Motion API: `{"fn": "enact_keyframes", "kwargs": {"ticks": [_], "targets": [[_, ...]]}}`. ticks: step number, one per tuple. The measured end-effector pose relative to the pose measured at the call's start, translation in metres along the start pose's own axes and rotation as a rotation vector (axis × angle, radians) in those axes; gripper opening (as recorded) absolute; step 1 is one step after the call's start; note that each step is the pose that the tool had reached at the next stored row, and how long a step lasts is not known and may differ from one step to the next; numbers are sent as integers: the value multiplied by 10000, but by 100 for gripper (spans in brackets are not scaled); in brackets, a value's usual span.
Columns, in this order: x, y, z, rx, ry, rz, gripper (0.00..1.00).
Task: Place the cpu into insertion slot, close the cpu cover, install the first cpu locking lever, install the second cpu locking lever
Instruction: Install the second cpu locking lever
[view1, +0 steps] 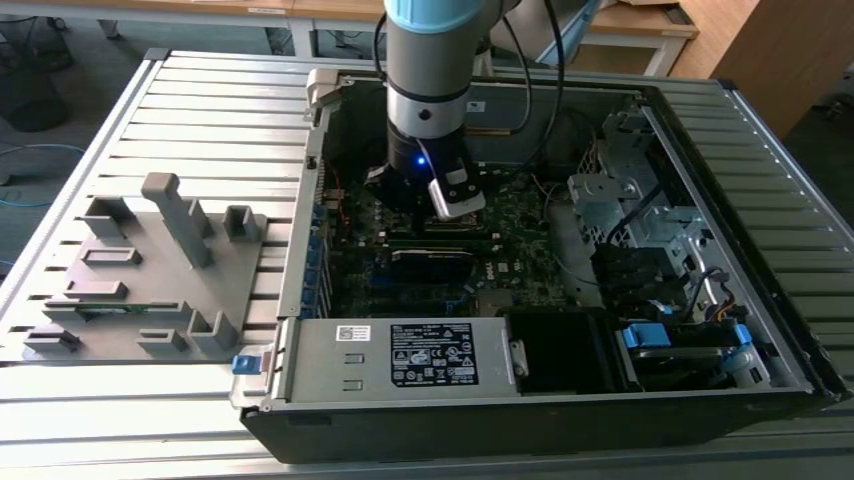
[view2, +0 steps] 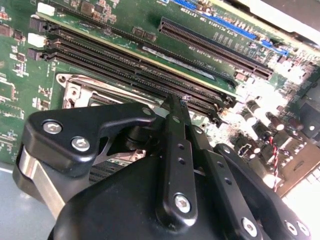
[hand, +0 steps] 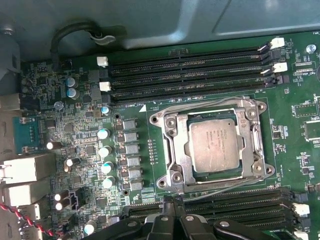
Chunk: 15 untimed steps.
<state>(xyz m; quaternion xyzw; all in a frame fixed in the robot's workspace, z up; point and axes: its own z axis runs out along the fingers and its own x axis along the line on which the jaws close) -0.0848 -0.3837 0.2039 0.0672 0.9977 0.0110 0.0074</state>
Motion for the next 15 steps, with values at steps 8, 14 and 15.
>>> {"fn": "enact_keyframes", "kwargs": {"ticks": [8,14,15], "targets": [[24,-4,25,-419,58,8,10],[33,-7,52,-645,91,11,10],[32,-8,55,-653,90,11,10]]}}
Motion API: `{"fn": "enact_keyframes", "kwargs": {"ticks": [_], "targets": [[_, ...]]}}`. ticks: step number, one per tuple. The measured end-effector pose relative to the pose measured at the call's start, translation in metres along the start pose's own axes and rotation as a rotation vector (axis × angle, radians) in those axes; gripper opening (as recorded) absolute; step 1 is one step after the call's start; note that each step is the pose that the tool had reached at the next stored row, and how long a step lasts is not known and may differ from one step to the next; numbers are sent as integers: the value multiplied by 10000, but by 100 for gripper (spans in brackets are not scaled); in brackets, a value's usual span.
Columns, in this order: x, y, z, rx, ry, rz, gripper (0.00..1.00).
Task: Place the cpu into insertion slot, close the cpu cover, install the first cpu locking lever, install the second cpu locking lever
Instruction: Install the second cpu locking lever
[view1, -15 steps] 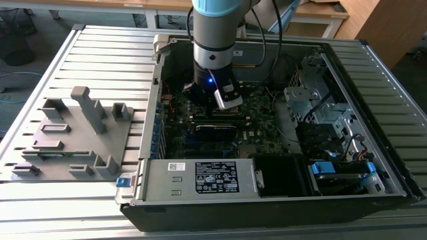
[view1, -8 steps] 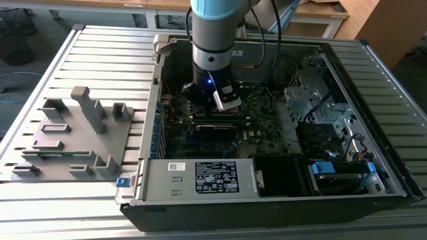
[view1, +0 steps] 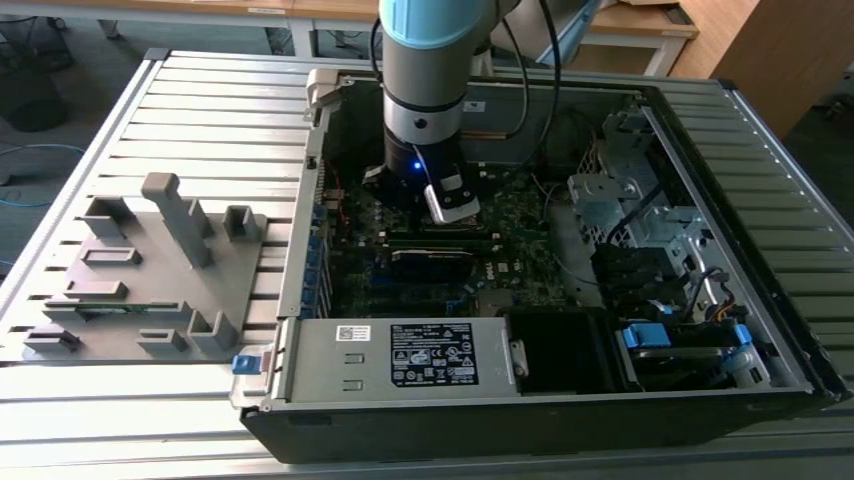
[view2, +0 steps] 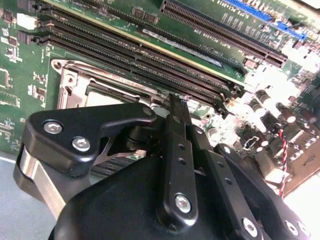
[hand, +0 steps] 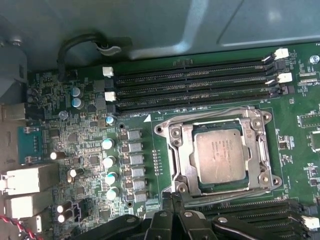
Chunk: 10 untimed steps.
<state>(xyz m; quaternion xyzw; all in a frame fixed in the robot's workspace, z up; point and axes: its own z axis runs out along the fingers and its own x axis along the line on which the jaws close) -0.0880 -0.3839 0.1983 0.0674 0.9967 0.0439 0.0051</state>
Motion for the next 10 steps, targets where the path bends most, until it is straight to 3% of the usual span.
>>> {"fn": "enact_keyframes", "kwargs": {"ticks": [5,7,10], "targets": [[-4,-32,-3,-15,2,-1,10],[-3,-50,0,-95,12,0,10],[2,-67,7,-315,41,4,10]]}}
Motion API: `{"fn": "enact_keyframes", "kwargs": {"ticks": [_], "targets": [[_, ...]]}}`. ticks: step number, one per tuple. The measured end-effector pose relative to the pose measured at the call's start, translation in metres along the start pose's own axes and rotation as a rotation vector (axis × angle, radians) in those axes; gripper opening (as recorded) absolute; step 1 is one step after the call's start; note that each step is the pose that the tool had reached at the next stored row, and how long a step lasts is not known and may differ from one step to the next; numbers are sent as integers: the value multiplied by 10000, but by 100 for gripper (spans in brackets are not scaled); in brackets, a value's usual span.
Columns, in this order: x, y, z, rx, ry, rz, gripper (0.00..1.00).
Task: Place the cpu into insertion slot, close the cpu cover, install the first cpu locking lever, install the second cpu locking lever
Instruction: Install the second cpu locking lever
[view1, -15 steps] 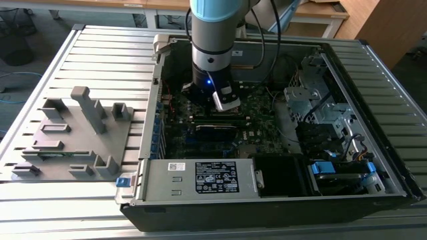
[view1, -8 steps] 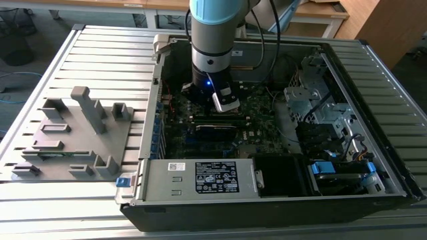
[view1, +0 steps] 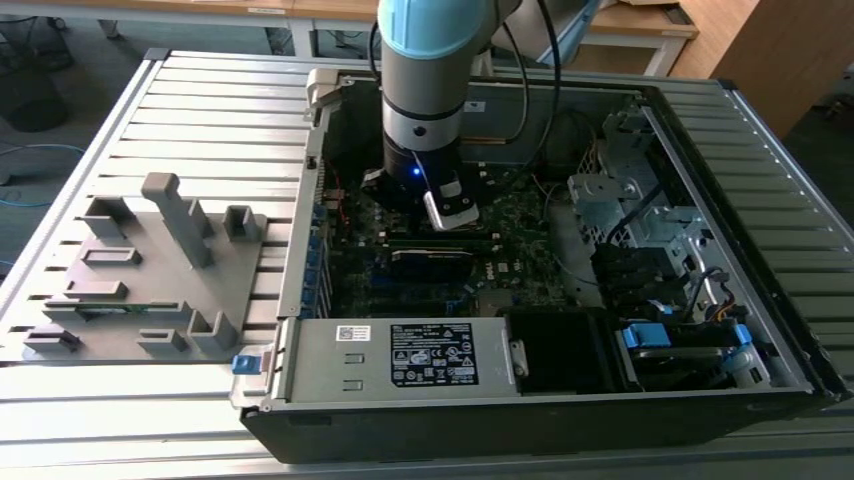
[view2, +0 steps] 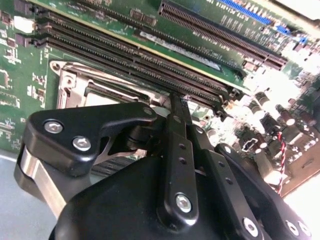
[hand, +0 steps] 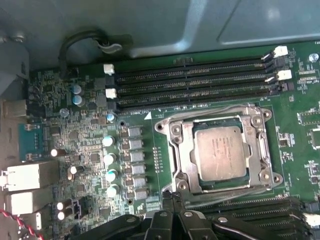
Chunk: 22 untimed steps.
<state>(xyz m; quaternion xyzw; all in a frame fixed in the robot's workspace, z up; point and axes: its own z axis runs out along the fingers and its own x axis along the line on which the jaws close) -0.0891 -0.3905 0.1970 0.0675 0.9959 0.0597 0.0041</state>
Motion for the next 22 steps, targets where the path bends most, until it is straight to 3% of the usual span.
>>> {"fn": "enact_keyframes", "kwargs": {"ticks": [3,5,9,12,22], "targets": [[4,-12,5,-231,29,4,10],[4,-19,6,-306,39,5,10],[4,-21,0,-306,42,5,10],[3,-15,-42,-307,42,5,10],[3,24,-366,-307,42,5,10]]}}
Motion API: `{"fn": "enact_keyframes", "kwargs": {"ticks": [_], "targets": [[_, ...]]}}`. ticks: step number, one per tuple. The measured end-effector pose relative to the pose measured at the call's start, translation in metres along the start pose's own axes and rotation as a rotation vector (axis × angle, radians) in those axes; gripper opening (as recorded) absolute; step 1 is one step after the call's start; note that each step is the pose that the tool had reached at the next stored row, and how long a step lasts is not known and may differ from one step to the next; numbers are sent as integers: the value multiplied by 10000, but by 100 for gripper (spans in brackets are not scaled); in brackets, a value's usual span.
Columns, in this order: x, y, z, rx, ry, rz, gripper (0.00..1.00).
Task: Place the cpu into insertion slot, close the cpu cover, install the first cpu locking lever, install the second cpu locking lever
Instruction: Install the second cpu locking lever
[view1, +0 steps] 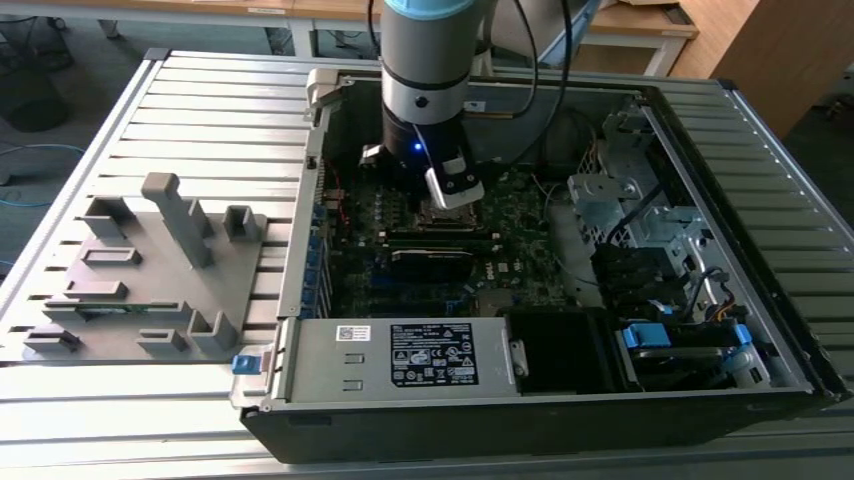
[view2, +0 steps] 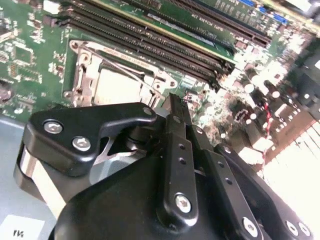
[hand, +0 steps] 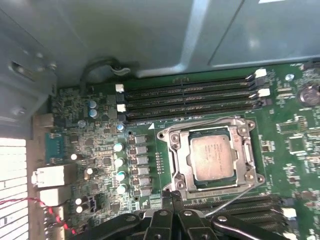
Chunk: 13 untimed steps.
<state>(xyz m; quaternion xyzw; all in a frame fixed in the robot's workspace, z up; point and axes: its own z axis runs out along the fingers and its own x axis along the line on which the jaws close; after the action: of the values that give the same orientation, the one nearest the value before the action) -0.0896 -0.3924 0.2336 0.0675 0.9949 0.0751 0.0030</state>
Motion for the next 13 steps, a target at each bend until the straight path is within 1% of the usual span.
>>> {"fn": "enact_keyframes", "kwargs": {"ticks": [3,6,8,10,13], "targets": [[0,13,-84,0,0,0,10],[0,23,-152,1,1,-1,10],[-3,26,-167,0,1,-2,10],[-18,28,-167,1,5,1,10],[-91,38,-167,7,32,10,10]]}}
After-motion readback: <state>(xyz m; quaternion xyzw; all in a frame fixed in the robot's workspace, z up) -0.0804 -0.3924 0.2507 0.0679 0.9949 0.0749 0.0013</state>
